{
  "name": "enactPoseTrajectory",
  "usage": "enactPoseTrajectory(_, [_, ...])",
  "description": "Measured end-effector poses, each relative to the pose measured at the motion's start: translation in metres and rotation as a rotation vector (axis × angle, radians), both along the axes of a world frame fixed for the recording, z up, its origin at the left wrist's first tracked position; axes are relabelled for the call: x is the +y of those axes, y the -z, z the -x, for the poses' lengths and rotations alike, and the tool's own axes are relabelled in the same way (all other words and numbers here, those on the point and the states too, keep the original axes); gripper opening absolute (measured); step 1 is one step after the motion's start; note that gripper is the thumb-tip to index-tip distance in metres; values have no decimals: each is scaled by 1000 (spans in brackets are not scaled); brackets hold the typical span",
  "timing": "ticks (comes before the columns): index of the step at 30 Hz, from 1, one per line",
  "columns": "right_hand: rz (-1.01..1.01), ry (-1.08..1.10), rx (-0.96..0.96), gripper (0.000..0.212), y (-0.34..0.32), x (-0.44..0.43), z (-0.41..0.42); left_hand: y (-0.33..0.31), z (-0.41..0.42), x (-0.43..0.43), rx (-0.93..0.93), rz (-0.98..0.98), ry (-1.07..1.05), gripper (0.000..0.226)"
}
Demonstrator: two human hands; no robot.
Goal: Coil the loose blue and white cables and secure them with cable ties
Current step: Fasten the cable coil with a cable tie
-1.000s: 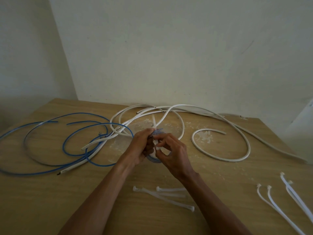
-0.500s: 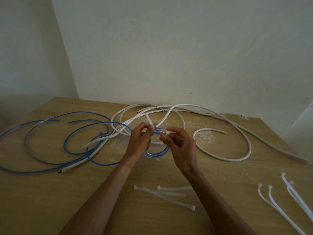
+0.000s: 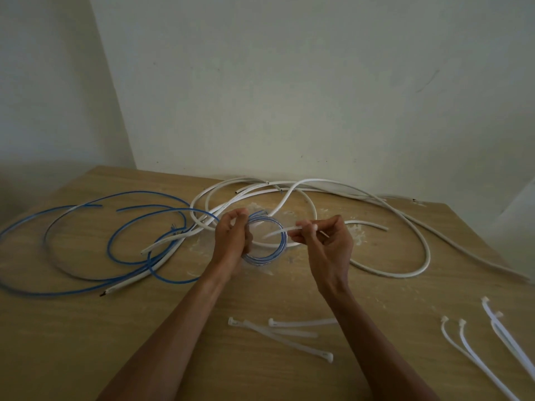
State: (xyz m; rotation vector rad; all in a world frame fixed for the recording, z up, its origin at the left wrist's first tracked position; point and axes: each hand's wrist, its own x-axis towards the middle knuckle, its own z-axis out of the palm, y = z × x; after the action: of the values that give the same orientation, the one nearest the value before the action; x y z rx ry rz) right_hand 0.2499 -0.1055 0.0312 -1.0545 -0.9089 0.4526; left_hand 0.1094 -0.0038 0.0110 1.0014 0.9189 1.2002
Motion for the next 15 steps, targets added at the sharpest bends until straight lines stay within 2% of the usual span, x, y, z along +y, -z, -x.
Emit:
enactPoseTrajectory(3, [18, -32, -155, 20, 4, -1, 6, -6, -5, -7, -33, 13, 39, 8])
enactPoseTrajectory(8, [-80, 11, -534, 28, 14, 0, 17, -7, -9, -17, 29, 37, 169, 24])
enactPoseTrajectory(11, [-160, 28, -749, 28, 22, 2, 21, -12, -11, -21, -4, 142, 231, 35])
enactPoseTrajectory(15, [-186, 42, -884, 27, 28, 3, 23, -12, -8, -21, -115, 322, 355, 31])
